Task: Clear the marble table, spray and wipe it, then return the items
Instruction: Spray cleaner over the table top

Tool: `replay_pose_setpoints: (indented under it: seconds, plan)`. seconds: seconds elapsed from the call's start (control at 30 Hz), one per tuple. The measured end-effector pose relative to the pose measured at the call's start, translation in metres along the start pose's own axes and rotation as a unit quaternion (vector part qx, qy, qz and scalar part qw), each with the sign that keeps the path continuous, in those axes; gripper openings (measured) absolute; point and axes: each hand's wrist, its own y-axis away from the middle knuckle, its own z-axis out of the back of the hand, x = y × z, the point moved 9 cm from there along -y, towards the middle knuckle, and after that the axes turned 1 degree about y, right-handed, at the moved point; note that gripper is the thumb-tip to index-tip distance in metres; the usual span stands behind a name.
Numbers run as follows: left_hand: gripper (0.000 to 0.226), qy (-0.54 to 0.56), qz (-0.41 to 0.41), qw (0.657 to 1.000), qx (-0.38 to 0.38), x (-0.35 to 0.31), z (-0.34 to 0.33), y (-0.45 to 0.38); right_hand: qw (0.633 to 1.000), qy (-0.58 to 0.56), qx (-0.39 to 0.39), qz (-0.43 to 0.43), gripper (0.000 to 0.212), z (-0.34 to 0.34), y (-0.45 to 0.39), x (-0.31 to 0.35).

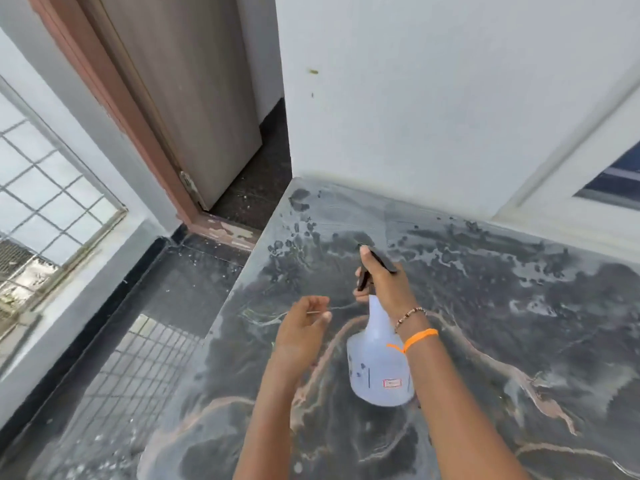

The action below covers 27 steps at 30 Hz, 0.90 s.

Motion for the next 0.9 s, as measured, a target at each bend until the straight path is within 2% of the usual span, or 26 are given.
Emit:
replay_pose_setpoints:
  seconds: [0.07, 0.23, 0.4, 0.5, 0.63, 0.8, 0.9]
  plan:
    - [0.021, -0.022, 0.002, 1.000, 0.013, 0.005, 0.005, -0.020, 0.998, -0.034, -0.020, -0.047, 0.046, -0.005, -0.016, -0.008]
    - [0.025, -0.023, 0.020, 0.998, 0.051, 0.022, 0.008, -0.060, 0.993, -0.018, -0.071, -0.092, 0.044, -0.013, -0.041, -0.018]
    - [0.026, -0.024, 0.027, 0.995, 0.094, 0.026, -0.005, -0.075, 0.973, -0.160, -0.042, -0.160, 0.037, -0.002, -0.037, -0.035]
    - [0.026, -0.040, 0.026, 0.991, 0.124, 0.025, -0.024, -0.082, 0.963, -0.214, -0.035, -0.160, 0.037, 0.021, -0.026, -0.044]
    - [0.024, -0.048, 0.019, 0.985, 0.165, 0.024, -0.061, -0.082, 0.955, -0.225, -0.111, -0.157, 0.034, 0.067, -0.012, -0.058]
    - [0.025, -0.063, 0.010, 0.977, 0.204, 0.031, -0.105, -0.066, 0.943, -0.212, -0.198, -0.165, 0.039, 0.114, 0.002, -0.073]
    - [0.025, -0.088, -0.005, 0.974, 0.211, 0.034, -0.128, -0.052, 0.942, -0.226, -0.188, -0.159, 0.039, 0.135, 0.012, -0.078]
